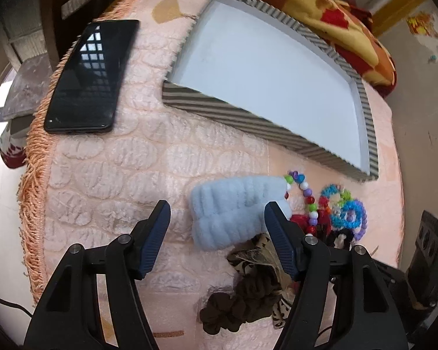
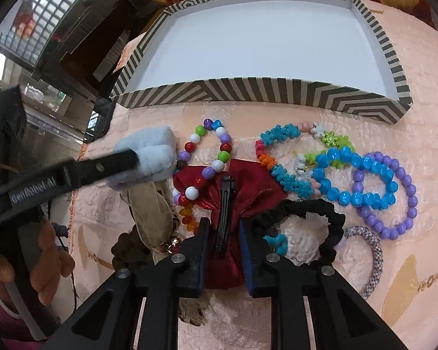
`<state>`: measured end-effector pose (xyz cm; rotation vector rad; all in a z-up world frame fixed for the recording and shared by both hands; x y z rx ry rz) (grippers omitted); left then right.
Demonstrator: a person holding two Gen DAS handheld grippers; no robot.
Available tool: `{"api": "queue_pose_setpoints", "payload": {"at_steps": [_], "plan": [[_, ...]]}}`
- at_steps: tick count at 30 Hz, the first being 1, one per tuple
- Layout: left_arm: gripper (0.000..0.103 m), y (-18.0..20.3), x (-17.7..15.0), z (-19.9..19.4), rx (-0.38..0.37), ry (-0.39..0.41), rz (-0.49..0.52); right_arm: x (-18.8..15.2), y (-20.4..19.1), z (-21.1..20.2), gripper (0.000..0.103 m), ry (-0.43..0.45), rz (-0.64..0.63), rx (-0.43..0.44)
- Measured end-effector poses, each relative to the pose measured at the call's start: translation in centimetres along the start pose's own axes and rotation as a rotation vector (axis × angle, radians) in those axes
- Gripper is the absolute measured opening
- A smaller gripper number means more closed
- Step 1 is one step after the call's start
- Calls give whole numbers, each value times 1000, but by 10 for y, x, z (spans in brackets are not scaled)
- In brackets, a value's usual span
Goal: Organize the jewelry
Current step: 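Grasp the red satin bow with the right gripper while the left grasps the blue scrunchie, then release the red bow and blue scrunchie into the striped tray with both grippers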
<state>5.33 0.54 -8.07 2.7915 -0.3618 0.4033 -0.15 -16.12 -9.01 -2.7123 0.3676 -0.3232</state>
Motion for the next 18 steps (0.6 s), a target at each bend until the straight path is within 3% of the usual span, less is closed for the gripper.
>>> {"api": "queue_pose_setpoints", "payload": {"at_steps": [2, 5, 6, 9, 11, 18], "plan": [[67, 5, -2, 10, -1, -38, 23, -2, 3, -2, 19, 2, 4, 6], [66, 2, -4, 12, 2, -27, -1, -4, 4, -9, 16, 12, 20, 47], [53, 1, -4, 12, -8, -18, -6, -6, 5, -13, 16, 13, 22, 64], [30, 4, -3, 7, -5, -5, 14, -10, 5, -26, 14, 35, -5, 50], [24, 8, -3, 0, 16, 14, 33, -14, 6, -38, 14, 52, -9, 49], [22, 18, -2, -41, 22, 85, 61, -26, 30, -82, 14, 126, 42, 49]]}}
Point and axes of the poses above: each gripper's, at about its wrist camera, not at the fingertips, and z roughly the way its jaws point, y to its right, x to its top, the point moved 4 cm from there along z, roughly the way its jaws point, and after that the axes turned 12 degrees about z, right-handed, at the moved point
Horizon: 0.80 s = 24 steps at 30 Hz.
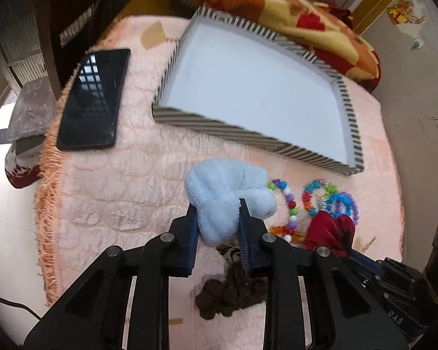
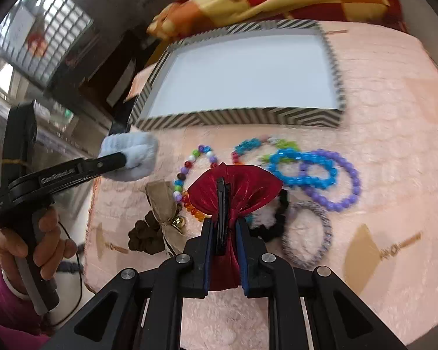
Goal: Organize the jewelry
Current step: 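Release the red bow and blue scrunchie into the striped tray with both grippers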
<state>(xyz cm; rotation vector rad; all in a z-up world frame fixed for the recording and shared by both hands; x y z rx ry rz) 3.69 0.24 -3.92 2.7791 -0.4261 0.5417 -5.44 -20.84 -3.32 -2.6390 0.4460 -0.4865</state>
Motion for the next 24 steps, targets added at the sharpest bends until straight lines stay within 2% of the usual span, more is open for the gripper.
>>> {"api": "queue_pose_setpoints", "payload": {"at_steps": [4, 7, 12, 19, 22, 24], "plan": [[22, 9, 7, -17, 3, 29, 21, 6, 9, -21, 14, 62, 50, 43], [22, 19, 18, -24, 18, 46, 62, 15, 6, -25, 14, 100, 56, 44], [23, 24, 47, -22, 42, 75, 85, 50, -7, -19, 14, 127, 42, 50], [23, 13, 93, 18, 78, 44, 71, 115, -34, 25, 14, 136, 25, 27], [23, 2, 107, 41, 113, 10, 59, 135, -46, 56, 14, 107, 29, 27], [23, -10, 109, 60, 128, -41, 33, 144, -53, 82, 14, 72, 32, 33]]}}
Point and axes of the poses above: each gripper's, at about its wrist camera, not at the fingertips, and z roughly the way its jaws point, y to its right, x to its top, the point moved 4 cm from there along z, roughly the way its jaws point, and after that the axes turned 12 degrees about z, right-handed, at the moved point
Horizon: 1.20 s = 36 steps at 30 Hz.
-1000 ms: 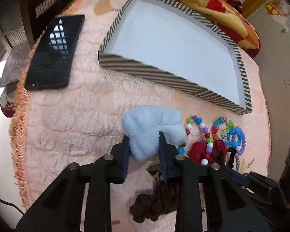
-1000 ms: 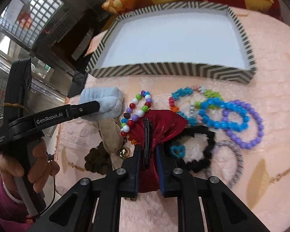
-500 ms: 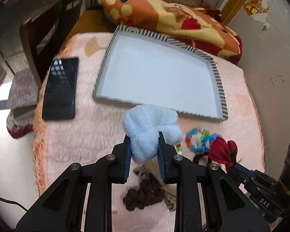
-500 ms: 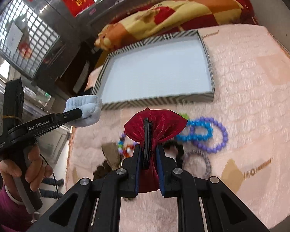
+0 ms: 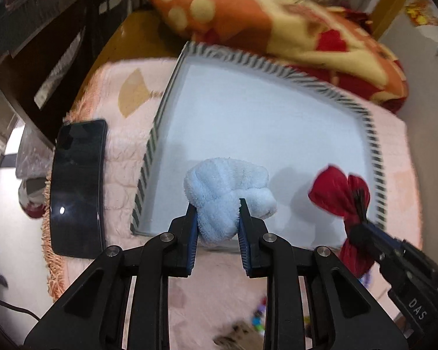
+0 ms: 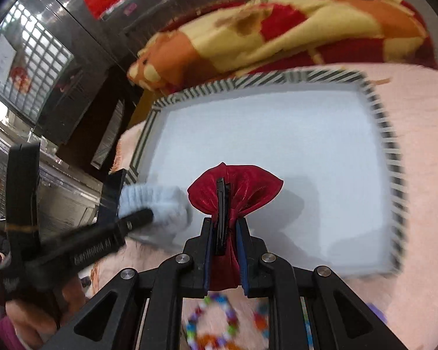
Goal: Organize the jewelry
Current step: 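Release the red bow and blue scrunchie into the striped tray with both grippers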
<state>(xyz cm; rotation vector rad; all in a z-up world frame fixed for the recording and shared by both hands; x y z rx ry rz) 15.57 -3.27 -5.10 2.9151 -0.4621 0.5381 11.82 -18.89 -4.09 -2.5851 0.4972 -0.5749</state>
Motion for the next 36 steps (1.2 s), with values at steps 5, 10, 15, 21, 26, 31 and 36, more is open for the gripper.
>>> {"api": "queue_pose_setpoints", "payload": {"at_steps": [5, 10, 15, 21, 26, 31, 36], "plan": [[24, -13, -16, 20, -7, -66, -14, -12, -3, 34, 15, -90, -15, -24], [24, -16, -36, 12, -56, -97, -17, -26, -6, 34, 14, -119, -51, -37], [25, -24, -40, 5, -37, -78, -28, -20, -8, 39, 19, -59, -76, -81], [36, -21, -35, 3, 5, -63, 17, -20, -7, 32, 32, -57, -60, -63], [48, -19, -40, -3, 18, -42, 24, -17, -8, 10, 40, -21, -35, -44], [58, -15, -40, -17, 33, -4, 15, -20, -7, -24, 44, 20, -38, -23], [59, -8, -48, -38, 53, 39, 23, -38, -1, -55, 45, 52, -60, -28]]}}
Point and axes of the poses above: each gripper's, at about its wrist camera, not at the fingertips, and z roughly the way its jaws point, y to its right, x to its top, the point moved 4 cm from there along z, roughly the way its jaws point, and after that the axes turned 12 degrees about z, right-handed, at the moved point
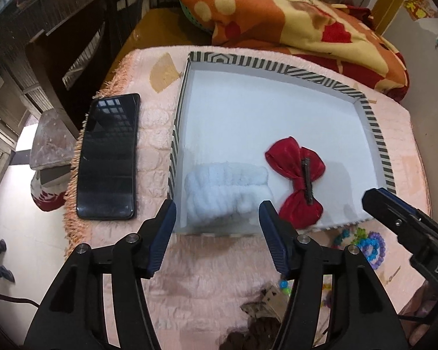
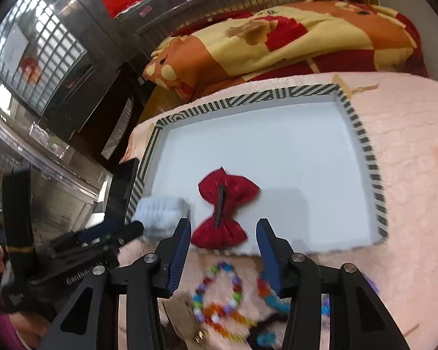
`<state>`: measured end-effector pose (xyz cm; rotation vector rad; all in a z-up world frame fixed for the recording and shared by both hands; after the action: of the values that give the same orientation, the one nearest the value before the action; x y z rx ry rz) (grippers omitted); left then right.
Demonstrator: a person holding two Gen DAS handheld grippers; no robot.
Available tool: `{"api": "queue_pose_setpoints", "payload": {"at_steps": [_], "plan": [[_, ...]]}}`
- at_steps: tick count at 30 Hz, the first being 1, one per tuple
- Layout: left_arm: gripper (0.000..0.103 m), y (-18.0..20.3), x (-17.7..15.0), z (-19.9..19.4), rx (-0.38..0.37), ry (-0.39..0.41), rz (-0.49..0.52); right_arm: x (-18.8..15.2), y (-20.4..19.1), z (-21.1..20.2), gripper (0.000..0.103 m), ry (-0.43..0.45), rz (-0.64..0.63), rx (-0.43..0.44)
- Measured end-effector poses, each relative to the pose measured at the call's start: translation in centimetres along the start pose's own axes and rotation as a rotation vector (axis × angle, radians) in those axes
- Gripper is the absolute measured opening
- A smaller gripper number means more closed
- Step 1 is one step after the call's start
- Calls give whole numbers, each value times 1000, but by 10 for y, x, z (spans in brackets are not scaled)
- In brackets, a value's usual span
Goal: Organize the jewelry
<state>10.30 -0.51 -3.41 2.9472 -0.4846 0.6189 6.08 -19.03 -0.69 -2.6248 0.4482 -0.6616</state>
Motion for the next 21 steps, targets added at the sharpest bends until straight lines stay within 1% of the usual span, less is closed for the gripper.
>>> {"api": "queue_pose_setpoints", "payload": {"at_steps": [4, 9, 12, 17, 21], "plan": [[59, 10, -14, -17, 18, 25, 6, -21, 10, -17, 53, 6, -10, -18], [59, 23, -36, -35, 28, 31, 15, -50, 28, -37, 54, 9, -20, -58], [59, 31, -51, -44, 35, 37, 19, -64, 39, -49, 54, 10, -13, -64], [59, 41, -74, -55, 37, 37, 13, -81, 50, -62, 54, 13, -26, -85], [59, 48, -91, -63, 42, 39, 5, -95, 54, -70, 54, 7, -32, -83]]}}
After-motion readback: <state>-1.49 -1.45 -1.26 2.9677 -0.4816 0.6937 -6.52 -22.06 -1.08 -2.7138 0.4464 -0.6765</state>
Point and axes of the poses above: each gripper's, at about its wrist camera, not at the fingertips, and z roughly the way its jaws point, y to its right, x to its top, the point moved 4 cm from there along z, roughly the way its jaws point, and after that the axes turned 12 degrees about z, right-handed, at the moved point
